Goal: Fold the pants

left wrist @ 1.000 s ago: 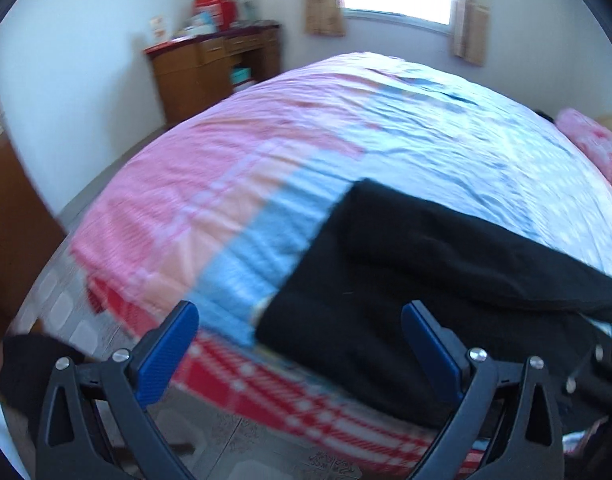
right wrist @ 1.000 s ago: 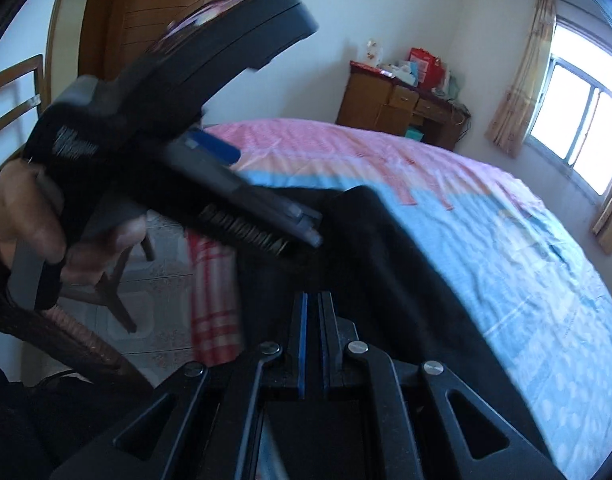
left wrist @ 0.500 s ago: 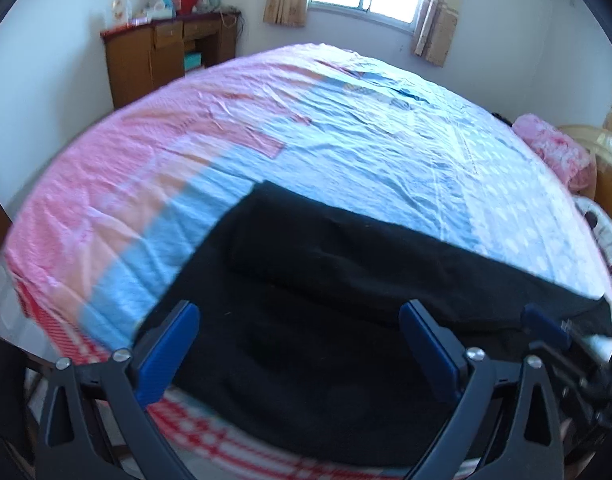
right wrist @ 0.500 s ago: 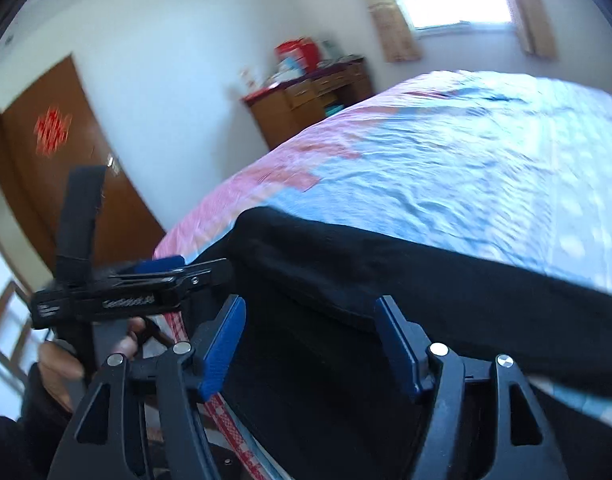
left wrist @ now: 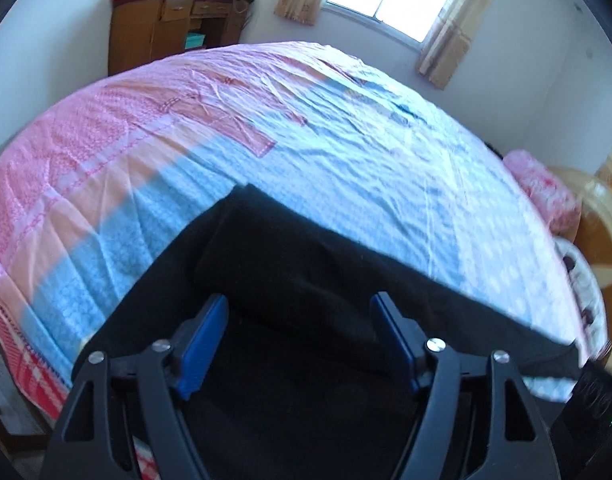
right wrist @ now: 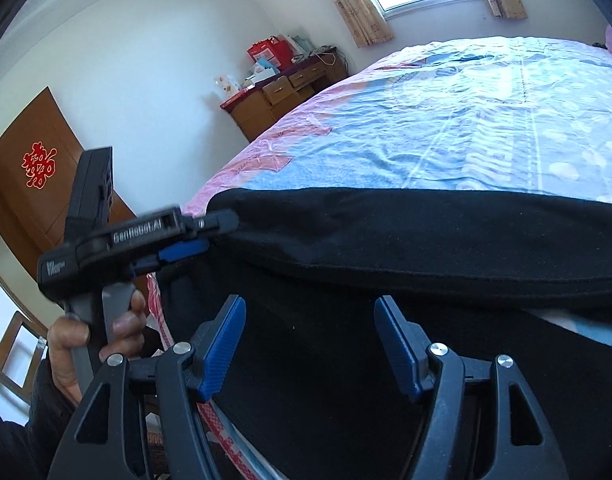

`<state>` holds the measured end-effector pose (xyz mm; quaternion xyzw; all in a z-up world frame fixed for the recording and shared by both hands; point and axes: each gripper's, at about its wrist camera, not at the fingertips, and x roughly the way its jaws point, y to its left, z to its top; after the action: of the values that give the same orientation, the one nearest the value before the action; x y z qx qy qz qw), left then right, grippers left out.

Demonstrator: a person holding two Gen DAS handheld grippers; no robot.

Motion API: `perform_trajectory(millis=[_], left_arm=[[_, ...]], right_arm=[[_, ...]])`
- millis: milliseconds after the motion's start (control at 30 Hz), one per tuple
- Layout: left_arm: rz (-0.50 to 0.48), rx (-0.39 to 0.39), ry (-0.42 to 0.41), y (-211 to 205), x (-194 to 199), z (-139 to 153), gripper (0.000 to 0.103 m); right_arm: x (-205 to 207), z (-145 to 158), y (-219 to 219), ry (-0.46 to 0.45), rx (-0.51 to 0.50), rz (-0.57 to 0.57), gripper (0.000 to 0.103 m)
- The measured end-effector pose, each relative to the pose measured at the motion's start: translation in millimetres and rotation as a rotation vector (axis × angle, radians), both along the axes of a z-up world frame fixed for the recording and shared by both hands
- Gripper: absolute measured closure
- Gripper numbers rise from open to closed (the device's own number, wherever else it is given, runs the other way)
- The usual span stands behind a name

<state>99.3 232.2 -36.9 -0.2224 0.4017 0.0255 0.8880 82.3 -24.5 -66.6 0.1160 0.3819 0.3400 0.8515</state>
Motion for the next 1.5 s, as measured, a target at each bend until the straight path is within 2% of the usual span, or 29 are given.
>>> perform_trajectory(millis=[100, 167, 233, 267, 367, 433, 567, 733, 800, 933, 1000, 1100, 1167, 1267, 1333, 1433, 1500], left_arm=[[0.032, -0.038, -0.048, 9, 0, 5, 0.028], [0.055, 0.021, -0.051, 9, -1, 8, 0.028], [0.066, 0.118, 0.016, 4, 1, 4, 0.028], [0.07, 0.131, 0.038, 3, 1, 2, 0.028], [0.066, 0.097, 0.035, 4, -8, 0, 0.028], [0.07, 0.102, 0.023, 7, -5, 1, 0.026], [0.078, 0.055, 0.01, 13, 5, -3, 0.026], [-0.006, -0.015, -0.052, 3, 15, 7, 0.026], [0.0, -0.023, -0.056, 2, 19, 10, 0.026], [0.013, -0.101, -0.072, 7, 25, 18, 0.026], [0.021, -0.085, -0.081, 7, 23, 23, 0.026], [0.034, -0.044, -0.077, 8, 23, 24, 0.026], [0.035, -0.046, -0.063, 10, 24, 21, 0.026], [0.032, -0.046, -0.052, 13, 22, 17, 0.026], [0.036, -0.045, -0.052, 16, 18, 17, 0.026], [0.047, -0.028, -0.051, 22, 11, 18, 0.026], [0.058, 0.002, -0.049, 23, 5, 19, 0.026]], right_arm=[[2, -5, -1, 0.005, 0.003, -0.002, 0.035], [4, -8, -3, 0.012, 0.005, -0.006, 0.035], [6, -13, -5, 0.026, 0.004, -0.014, 0.035], [7, -15, -5, 0.032, 0.005, -0.015, 0.035], [8, -19, -6, 0.043, 0.015, -0.015, 0.035], [8, -19, -5, 0.037, 0.011, -0.01, 0.035], [9, -20, -4, 0.036, 0.007, -0.002, 0.035], [11, -16, -7, 0.05, 0.035, -0.005, 0.035], [17, -12, -7, 0.085, 0.094, 0.008, 0.035], [31, -8, 6, 0.159, 0.207, 0.059, 0.035], [40, -11, 15, 0.209, 0.266, 0.077, 0.035], [60, -30, 25, 0.385, 0.473, 0.098, 0.035], [72, -42, 31, 0.457, 0.533, 0.063, 0.035], [84, -42, 37, 0.447, 0.615, 0.011, 0.035], [92, -40, 46, 0.444, 0.585, -0.046, 0.036], [100, -42, 55, 0.471, 0.503, -0.112, 0.06], [104, -47, 57, 0.493, 0.512, -0.13, 0.076]])
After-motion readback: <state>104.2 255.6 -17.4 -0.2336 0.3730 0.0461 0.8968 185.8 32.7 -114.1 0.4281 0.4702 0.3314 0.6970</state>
